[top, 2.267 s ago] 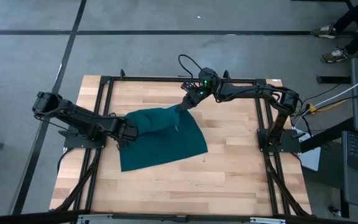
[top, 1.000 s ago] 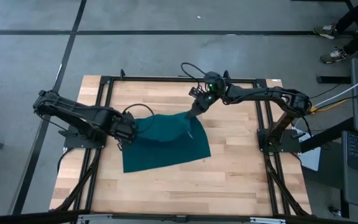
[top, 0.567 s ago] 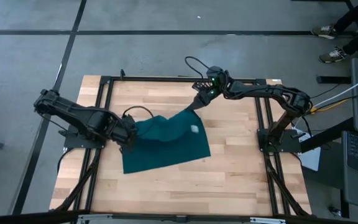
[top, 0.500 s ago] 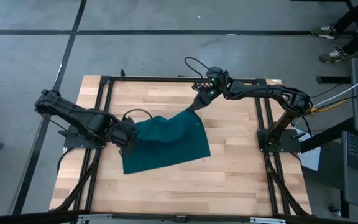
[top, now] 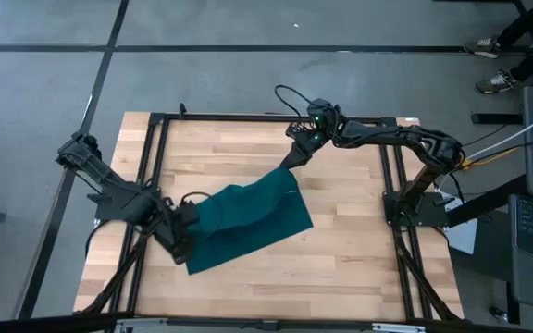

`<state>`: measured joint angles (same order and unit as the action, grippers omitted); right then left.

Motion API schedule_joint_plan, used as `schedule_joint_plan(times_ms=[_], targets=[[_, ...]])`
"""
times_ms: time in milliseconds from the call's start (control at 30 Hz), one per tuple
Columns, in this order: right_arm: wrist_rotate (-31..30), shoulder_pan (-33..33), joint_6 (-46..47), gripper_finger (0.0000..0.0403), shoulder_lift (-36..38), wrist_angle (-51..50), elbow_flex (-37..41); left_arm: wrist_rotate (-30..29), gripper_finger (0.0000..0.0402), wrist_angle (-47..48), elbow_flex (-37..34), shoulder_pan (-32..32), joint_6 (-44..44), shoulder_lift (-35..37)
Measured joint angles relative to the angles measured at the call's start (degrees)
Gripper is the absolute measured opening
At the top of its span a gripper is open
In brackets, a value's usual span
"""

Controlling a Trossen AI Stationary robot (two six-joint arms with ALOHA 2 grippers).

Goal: Fold microfiber towels
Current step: Fold the black towel on the table

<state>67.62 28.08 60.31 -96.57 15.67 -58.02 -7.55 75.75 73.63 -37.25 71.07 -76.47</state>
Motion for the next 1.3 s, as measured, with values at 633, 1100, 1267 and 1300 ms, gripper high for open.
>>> schedule_joint_plan(times_ms=[633, 1100, 1267, 1300], targets=[[-13.0, -4.1, -29.6, 0.0237, 6.7, -70.4, 0.0, -8.3, 0.0002, -4.7, -1.1, -6.2, 4.0, 0.1], [-14.2, -1.3, -24.7, 0.0214, 7.0, -57.0, 0.0, -9.2, 0.0005, -6.0, -1.1, -5.7, -0.5, 0.1], [-12.2, -0.4, -26.8, 0.0213, 7.0, -56.6, 0.0, -4.9, 0.0051, -5.5, -1.1, -5.8, 1.9, 0.1], [-12.2, -0.3, -27.5, 0.0215, 7.0, -56.6, 0.0, -3.5, 0.0062, -5.7, -1.1, -5.8, 2.8, 0.1]])
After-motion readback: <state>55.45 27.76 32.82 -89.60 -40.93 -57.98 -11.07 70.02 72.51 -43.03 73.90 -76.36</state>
